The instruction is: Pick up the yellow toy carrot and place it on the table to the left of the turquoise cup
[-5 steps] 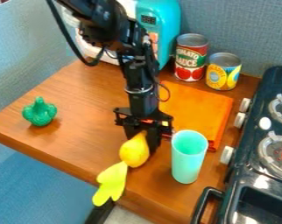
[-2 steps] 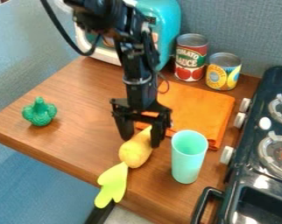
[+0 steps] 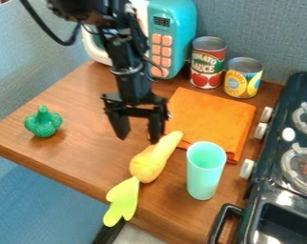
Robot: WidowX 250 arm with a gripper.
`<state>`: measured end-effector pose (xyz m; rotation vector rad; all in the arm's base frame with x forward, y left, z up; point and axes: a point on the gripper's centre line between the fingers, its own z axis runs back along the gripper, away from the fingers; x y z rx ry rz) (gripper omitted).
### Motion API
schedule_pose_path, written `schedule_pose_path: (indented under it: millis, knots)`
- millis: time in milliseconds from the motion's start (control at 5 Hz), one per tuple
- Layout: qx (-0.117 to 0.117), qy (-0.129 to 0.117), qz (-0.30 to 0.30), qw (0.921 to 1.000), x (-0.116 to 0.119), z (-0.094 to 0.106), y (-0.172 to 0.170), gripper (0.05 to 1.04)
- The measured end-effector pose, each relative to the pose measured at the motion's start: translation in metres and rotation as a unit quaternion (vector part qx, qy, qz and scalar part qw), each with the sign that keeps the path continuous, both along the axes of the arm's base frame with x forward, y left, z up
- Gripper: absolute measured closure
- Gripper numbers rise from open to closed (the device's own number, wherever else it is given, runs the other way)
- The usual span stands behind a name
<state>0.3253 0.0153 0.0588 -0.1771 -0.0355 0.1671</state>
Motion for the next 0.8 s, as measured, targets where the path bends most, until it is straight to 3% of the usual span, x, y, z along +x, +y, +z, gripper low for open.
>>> schedule_pose_path:
  millis: [200,400,600,800]
  knots:
    - [0.032,-0.009,0.019,0.9993,0.001,0.014,0.038,0.079]
    - [0.097,-0.005,0.02,0.9951,-0.001,0.025,0.083,0.079]
    - [0.155,0.013,-0.007,0.9878,-0.006,0.02,0.104,0.079]
    - [0.151,0.034,-0.03,0.9876,-0.01,0.014,0.103,0.079]
